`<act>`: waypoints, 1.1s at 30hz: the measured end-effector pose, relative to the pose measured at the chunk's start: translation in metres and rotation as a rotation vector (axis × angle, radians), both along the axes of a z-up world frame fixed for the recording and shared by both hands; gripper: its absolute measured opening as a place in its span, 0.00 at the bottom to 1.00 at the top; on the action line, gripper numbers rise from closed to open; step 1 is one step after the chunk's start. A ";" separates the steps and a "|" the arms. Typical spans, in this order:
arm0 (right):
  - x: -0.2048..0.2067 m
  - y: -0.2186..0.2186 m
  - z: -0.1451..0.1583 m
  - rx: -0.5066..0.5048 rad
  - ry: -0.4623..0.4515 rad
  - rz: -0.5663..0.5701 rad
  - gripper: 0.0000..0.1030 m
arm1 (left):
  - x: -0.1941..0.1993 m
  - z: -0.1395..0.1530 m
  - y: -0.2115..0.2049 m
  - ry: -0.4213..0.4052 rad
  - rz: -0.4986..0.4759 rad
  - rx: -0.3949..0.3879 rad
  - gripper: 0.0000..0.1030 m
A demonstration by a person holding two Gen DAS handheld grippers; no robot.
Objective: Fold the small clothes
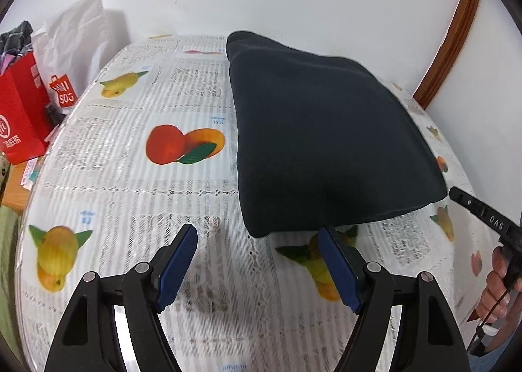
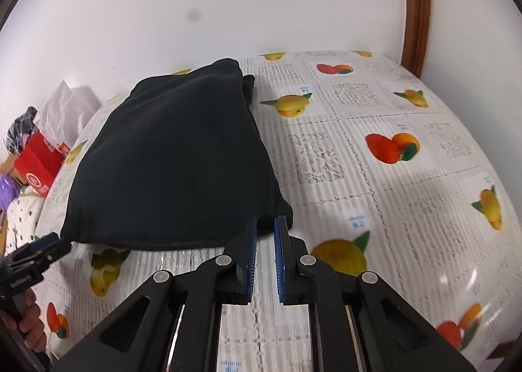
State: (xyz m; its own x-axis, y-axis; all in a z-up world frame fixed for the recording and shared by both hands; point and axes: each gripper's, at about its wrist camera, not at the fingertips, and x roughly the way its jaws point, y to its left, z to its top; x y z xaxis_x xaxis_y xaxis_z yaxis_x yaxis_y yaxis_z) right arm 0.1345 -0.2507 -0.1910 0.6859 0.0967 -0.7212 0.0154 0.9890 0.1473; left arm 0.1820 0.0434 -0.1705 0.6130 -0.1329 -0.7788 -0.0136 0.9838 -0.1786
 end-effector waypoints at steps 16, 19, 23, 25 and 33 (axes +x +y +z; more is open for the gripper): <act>-0.107 0.015 0.080 -0.094 -0.124 -0.055 0.74 | -0.086 0.081 -0.025 -0.191 0.021 0.050 0.87; -0.129 0.012 0.088 -0.104 -0.156 -0.070 0.84 | -0.107 0.098 -0.035 -0.234 0.020 0.087 0.92; -0.155 0.008 0.097 -0.149 -0.198 -0.097 0.98 | -0.128 0.113 -0.045 -0.267 0.021 0.131 0.96; -0.166 0.004 0.100 -0.149 -0.205 -0.112 1.00 | -0.139 0.118 -0.048 -0.285 0.016 0.132 0.97; -0.195 -0.003 0.109 -0.144 -0.216 -0.112 1.00 | -0.166 0.130 -0.059 -0.318 0.002 0.140 0.97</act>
State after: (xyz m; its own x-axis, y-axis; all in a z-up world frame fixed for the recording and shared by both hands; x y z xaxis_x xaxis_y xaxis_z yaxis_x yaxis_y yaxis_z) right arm -0.0604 -0.2535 -0.0822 0.8261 -0.0812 -0.5576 0.1093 0.9939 0.0172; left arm 0.0156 -0.0160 -0.0401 0.8279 -0.0371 -0.5597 0.0194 0.9991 -0.0375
